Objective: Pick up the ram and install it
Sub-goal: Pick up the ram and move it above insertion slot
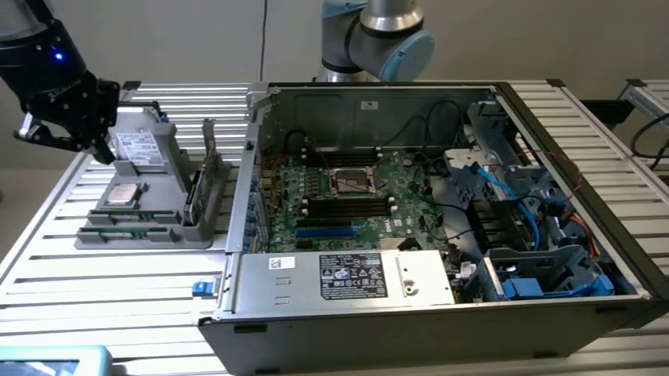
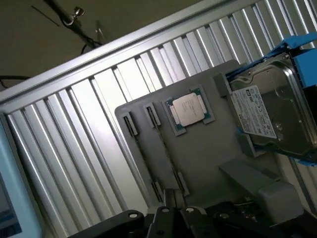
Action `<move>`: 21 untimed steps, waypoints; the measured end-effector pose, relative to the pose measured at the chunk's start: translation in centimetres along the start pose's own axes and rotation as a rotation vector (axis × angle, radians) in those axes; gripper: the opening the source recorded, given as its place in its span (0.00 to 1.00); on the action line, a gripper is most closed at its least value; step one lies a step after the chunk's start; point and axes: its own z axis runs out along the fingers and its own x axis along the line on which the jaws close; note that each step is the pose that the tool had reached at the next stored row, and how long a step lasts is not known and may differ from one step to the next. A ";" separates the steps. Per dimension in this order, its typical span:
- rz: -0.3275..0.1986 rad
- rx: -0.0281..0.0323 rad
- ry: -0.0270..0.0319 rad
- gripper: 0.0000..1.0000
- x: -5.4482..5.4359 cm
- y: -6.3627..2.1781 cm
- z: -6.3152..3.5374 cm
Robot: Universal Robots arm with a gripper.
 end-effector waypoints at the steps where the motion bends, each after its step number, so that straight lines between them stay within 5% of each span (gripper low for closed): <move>1: -0.018 -0.0004 -0.0004 0.11 0.0 0.00 0.00; 12: -0.213 -0.0018 0.0018 0.11 0.0 0.02 0.07; 21: -0.216 -0.0016 0.0023 0.17 0.0 0.08 0.15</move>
